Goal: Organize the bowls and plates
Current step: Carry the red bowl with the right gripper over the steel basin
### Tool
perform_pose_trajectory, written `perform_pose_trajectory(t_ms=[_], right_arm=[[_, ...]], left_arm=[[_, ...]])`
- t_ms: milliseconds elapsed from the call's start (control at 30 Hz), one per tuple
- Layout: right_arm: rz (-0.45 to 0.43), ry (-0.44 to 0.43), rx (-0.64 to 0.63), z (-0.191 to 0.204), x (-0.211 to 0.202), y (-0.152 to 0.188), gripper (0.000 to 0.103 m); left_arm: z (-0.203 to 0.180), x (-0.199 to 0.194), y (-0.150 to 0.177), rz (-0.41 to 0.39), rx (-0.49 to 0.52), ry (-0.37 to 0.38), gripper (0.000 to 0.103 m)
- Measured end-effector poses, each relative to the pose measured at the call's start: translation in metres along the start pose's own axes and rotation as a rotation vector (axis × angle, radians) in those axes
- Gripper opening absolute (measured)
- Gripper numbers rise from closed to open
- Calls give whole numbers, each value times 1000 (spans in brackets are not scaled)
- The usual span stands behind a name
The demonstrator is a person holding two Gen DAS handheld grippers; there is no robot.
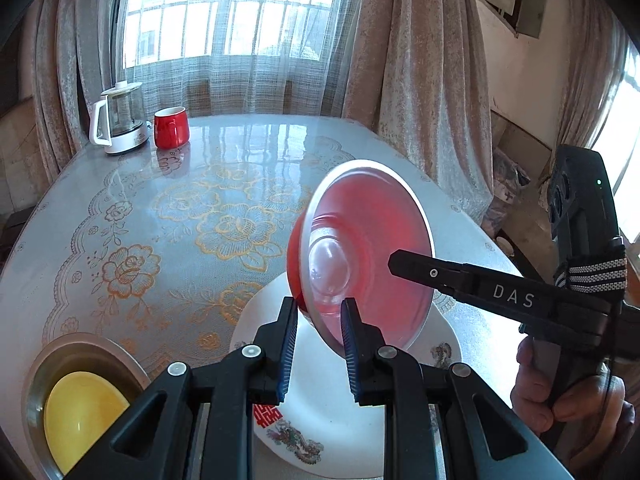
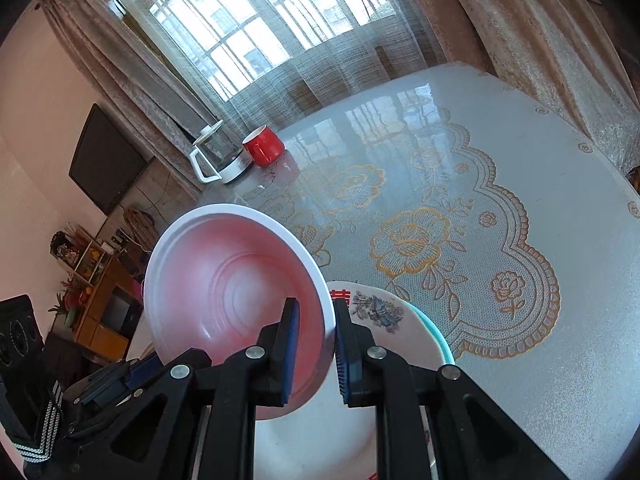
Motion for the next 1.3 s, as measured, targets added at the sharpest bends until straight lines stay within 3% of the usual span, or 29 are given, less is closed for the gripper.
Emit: perform_pose_trajectory(t_ms=[533, 1033, 1300], right_arm=[[49, -82, -97, 77, 22, 30, 16], [156, -249, -248, 180, 51, 71, 16], [240, -288, -276, 204, 65, 98, 16]], left_arm=[[66, -57, 19, -61, -74, -62, 22], [156, -118, 48, -108, -244, -154, 22], [183, -136, 67, -103, -298, -184, 22]])
Point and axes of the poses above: each gripper's, at about its wrist camera, not at the fingertips, and x roughly the way its jaws point, z to its left, y to its underside, the point moved 7 cm from there along x, roughly the way its jaws point, and after that the axes turned 7 degrees about -z, right-handed, at the moved point
